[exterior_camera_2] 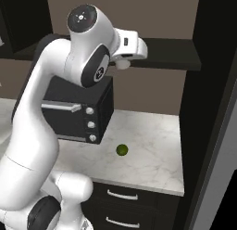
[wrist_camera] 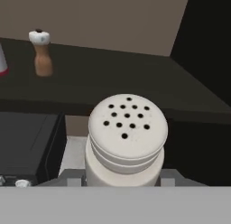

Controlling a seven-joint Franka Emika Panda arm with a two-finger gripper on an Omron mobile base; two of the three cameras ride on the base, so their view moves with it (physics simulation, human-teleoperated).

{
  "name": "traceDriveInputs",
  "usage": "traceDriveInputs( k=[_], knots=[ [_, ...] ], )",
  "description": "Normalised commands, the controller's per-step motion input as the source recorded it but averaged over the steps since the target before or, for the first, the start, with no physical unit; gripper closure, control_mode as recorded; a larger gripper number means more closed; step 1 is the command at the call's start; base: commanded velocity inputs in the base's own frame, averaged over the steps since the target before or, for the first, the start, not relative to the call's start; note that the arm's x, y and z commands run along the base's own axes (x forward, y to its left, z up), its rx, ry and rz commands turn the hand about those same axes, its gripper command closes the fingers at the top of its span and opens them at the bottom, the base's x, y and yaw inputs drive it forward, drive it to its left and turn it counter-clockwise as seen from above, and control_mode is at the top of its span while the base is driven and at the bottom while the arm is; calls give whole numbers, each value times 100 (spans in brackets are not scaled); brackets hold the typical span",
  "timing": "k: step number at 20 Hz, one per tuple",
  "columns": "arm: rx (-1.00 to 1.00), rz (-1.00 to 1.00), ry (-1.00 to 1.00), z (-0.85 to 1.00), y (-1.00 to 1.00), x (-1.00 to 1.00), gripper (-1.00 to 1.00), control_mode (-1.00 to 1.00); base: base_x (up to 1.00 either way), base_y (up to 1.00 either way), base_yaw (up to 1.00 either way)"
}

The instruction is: There are various items on the counter. Only move the condiments/shakers into the cabinet.

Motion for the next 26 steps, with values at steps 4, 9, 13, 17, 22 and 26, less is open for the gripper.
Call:
traceDriveInputs(
  k=[4,9,13,17,22,26],
  knots=[
    [0,0,0,22,0,47,100,-100,0,0,0],
    [1,0,0,-3,8,72,100,-100,0,0,0],
    [0,0,0,-15,11,66,100,-100,0,0,0],
    [0,0,0,-21,6,60,100,-100,0,0,0],
    [1,2,0,-26,0,52,100,-100,0,0,0],
    [1,1,-1,-6,0,66,100,-100,0,0,0]
  ],
)
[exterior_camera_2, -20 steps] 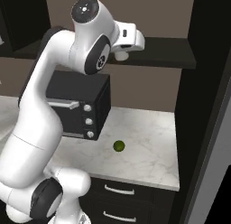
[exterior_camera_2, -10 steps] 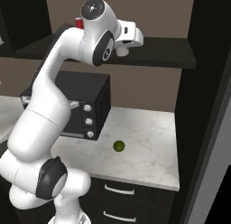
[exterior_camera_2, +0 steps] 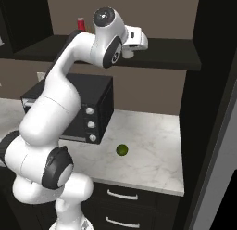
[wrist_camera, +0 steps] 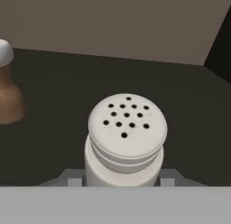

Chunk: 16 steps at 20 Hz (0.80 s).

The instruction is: There are various items on the counter. Only move the condiments/shakers into the cabinet.

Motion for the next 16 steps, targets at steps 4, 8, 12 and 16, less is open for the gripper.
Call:
traceDriveInputs(
  k=[4,8,12,16],
  knots=[
    [2,0,0,0,0,74,100,-100,0,0,0],
    [0,0,0,-6,0,62,100,-100,0,0,0],
    [0,0,0,-6,0,44,100,-100,0,0,0],
    [0,0,-1,-4,0,28,-100,-100,0,0,0]
  ],
)
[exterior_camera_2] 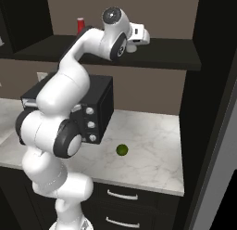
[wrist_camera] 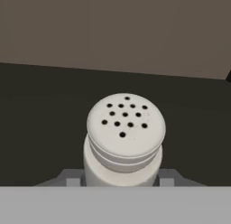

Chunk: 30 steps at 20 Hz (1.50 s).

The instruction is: There are various items on the counter. Only move the condiments/shakers into the cabinet.

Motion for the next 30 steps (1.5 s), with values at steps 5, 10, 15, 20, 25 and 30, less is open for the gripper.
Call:
traceDriveInputs(
  k=[5,10,15,20,25,30],
  knots=[
    [0,0,0,0,0,2,-100,-100,0,0,0],
    [0,0,-4,0,0,-19,-100,-100,0,0,0],
    [0,0,-15,0,0,-67,-100,-100,0,0,0],
    [0,0,-21,-4,0,-100,-100,-100,0,0,0],
    [0,-1,-4,-7,7,-76,-100,-100,0,0,0],
    [5,4,0,0,-10,4,-100,-100,0,0,0]
  ],
)
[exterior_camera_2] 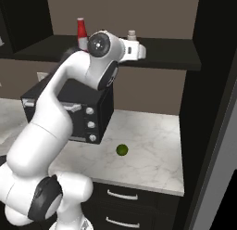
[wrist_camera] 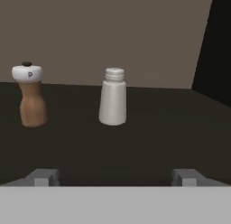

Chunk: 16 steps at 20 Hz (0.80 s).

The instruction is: There are various items on the counter. Only move the condiments/shakers into the cabinet.

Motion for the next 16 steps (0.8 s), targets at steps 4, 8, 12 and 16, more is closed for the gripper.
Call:
traceDriveInputs(
  k=[4,8,12,16],
  knots=[
    [-10,24,-6,-43,36,-92,-100,-100,0,0,0],
    [-37,20,0,-83,94,-100,-100,-100,0,0,0],
    [-43,21,0,-74,100,-100,-100,-100,0,0,0],
    [-37,22,1,-61,100,-100,-100,-100,0,0,0]
  ],
)
